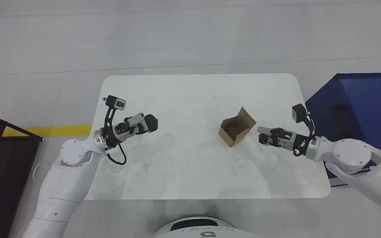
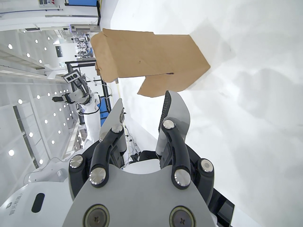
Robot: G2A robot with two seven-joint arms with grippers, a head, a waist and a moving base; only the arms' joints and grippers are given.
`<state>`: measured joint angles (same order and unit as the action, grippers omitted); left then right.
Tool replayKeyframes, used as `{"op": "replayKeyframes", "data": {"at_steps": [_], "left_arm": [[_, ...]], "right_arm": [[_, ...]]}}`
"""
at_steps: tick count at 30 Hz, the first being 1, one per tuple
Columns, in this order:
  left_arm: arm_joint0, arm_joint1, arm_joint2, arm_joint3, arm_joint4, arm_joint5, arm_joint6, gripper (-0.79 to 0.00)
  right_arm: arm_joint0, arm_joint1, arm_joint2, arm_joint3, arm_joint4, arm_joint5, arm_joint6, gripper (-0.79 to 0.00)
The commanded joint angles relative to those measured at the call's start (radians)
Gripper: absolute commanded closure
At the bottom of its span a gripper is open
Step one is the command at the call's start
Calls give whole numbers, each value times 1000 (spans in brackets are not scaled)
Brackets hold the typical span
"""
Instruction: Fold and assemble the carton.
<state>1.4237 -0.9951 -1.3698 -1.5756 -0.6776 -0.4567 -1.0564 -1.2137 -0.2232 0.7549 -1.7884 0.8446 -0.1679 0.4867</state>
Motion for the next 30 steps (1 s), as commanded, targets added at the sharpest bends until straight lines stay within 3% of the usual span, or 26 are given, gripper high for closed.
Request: {"op": "replayKeyframes", "data": {"at_steps": [1, 12, 20, 26, 30], "left_arm": [[0, 0, 0, 0, 0, 0, 0, -785], [0, 0, 0, 0, 0, 0, 0, -785], [0, 0, 0, 0, 0, 0, 0, -785], [0, 0, 0, 0, 0, 0, 0, -785], [0, 0, 0, 0, 0, 0, 0, -785]], "right_arm": [[46, -33, 0, 12, -2, 66, 41, -372], [334, -247, -92, 179, -48, 287, 209, -339], [560, -407, -203, 308, -148, 412, 339, -360], [681, -512, -275, 417, -200, 439, 405, -376], [690, -550, -289, 509, -188, 398, 418, -379]]}}
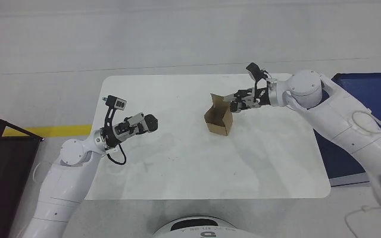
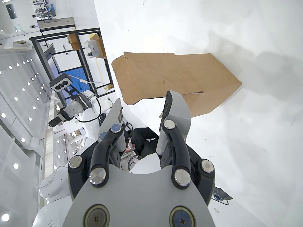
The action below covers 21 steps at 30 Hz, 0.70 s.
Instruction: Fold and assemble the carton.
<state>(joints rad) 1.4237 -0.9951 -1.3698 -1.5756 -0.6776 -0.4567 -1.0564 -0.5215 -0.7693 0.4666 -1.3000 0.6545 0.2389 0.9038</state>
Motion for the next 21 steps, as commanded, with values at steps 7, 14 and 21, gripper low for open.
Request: {"op": "replayKeyframes", "data": {"at_steps": [7, 14, 21], "left_arm": [[0, 0, 0, 0, 0, 0, 0, -785], [0, 0, 0, 0, 0, 0, 0, -785], [0, 0, 0, 0, 0, 0, 0, -785]], "right_arm": [[-75, 3, 42, 132, 26, -132, 34, -785], [-75, 3, 42, 132, 26, -132, 34, -785], [-78, 2, 42, 128, 25, -136, 32, -785]]}}
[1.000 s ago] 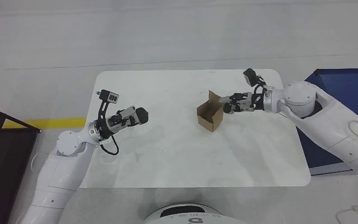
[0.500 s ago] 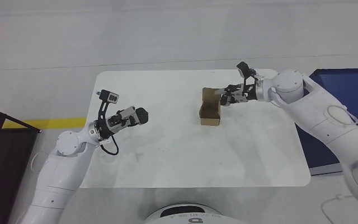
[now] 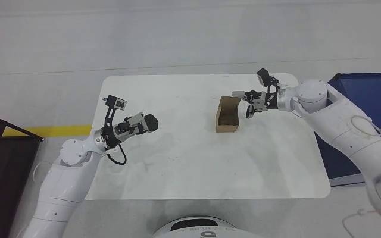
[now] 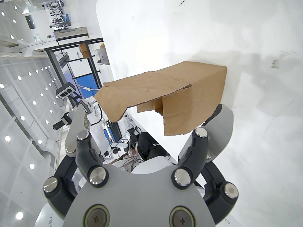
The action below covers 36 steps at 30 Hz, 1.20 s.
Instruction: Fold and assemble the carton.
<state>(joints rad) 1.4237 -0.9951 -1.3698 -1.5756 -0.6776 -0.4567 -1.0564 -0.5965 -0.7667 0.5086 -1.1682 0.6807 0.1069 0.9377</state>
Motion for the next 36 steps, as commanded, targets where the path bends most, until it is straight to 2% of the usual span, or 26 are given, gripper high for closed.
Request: {"op": "replayKeyframes", "data": {"at_steps": [1, 6, 9, 12, 13, 14, 15, 17, 20, 21, 24, 30, 36], "left_arm": [[0, 0, 0, 0, 0, 0, 0, -785], [0, 0, 0, 0, 0, 0, 0, -785], [0, 0, 0, 0, 0, 0, 0, -785], [0, 0, 0, 0, 0, 0, 0, -785], [0, 0, 0, 0, 0, 0, 0, -785], [0, 0, 0, 0, 0, 0, 0, -785], [0, 0, 0, 0, 0, 0, 0, -785], [0, 0, 0, 0, 0, 0, 0, -785], [0, 0, 0, 0, 0, 0, 0, -785], [0, 0, 0, 0, 0, 0, 0, -785], [0, 0, 0, 0, 0, 0, 0, -785], [0, 0, 0, 0, 0, 0, 0, -785], [0, 0, 0, 0, 0, 0, 0, -785]], "right_arm": [[-9, 0, 1, -11, -7, -18, -4, -785], [-88, 18, 54, 56, 53, -227, 110, -785], [-126, 27, 80, 131, 90, -305, 193, -785], [-156, 30, 98, 183, 106, -335, 214, -770], [-160, 29, 101, 189, 100, -328, 211, -714], [-162, 28, 102, 191, 91, -314, 204, -622], [-161, 26, 102, 189, 76, -295, 188, -588], [-155, 19, 96, 167, 31, -255, 147, -603], [-146, 8, 92, 131, -13, -192, 100, -545], [-142, 4, 90, 120, -26, -170, 91, -493], [-129, -7, 85, 95, -63, -112, 67, -477], [-113, -28, 80, 80, -113, -53, 58, -391], [-94, -50, 63, 64, -185, 31, 41, -382]]}}
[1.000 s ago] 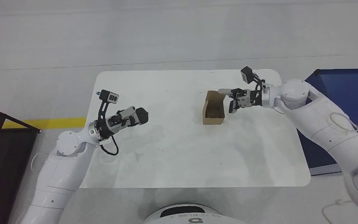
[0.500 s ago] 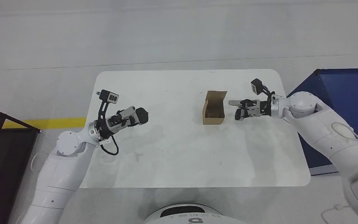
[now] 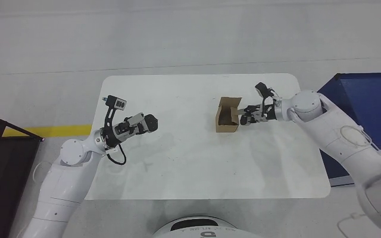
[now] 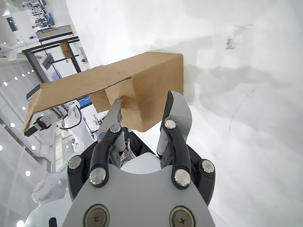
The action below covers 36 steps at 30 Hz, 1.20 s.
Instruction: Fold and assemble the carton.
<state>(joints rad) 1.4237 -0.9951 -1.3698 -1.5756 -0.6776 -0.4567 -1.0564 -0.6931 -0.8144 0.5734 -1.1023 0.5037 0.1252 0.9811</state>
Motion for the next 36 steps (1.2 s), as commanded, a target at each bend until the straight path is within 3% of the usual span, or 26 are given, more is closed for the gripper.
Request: {"op": "replayKeyframes", "data": {"at_steps": [1, 7, 10, 11, 12, 20, 22, 24, 26, 31, 36], "left_arm": [[0, 0, 0, 0, 0, 0, 0, -785], [0, 0, 0, 0, 0, 0, 0, -785], [0, 0, 0, 0, 0, 0, 0, -785], [0, 0, 0, 0, 0, 0, 0, -785], [0, 0, 0, 0, 0, 0, 0, -785], [0, 0, 0, 0, 0, 0, 0, -785], [0, 0, 0, 0, 0, 0, 0, -785], [0, 0, 0, 0, 0, 0, 0, -785], [0, 0, 0, 0, 0, 0, 0, -785], [9, 4, -32, -45, 326, -33, 192, -785], [26, -1, -16, -139, 625, 7, 375, -785]], "right_arm": [[6, -6, -5, -6, -21, 28, -8, -376], [4, -24, -12, -55, -86, 125, -97, -323], [-14, -26, -12, -116, -125, 197, -170, -126], [-21, -26, -11, -137, -140, 218, -189, -25], [-28, -25, -8, -158, -152, 237, -208, 0], [-95, -3, 44, -277, -212, 296, -284, 0], [-109, 3, 58, -301, -227, 309, -289, -246], [-122, 9, 67, -326, -251, 313, -284, -332], [-131, 16, 76, -343, -276, 298, -257, -345], [-149, 31, 112, -346, -293, 219, -175, -332], [-179, 37, 155, -290, -218, 14, -82, -357]]}}
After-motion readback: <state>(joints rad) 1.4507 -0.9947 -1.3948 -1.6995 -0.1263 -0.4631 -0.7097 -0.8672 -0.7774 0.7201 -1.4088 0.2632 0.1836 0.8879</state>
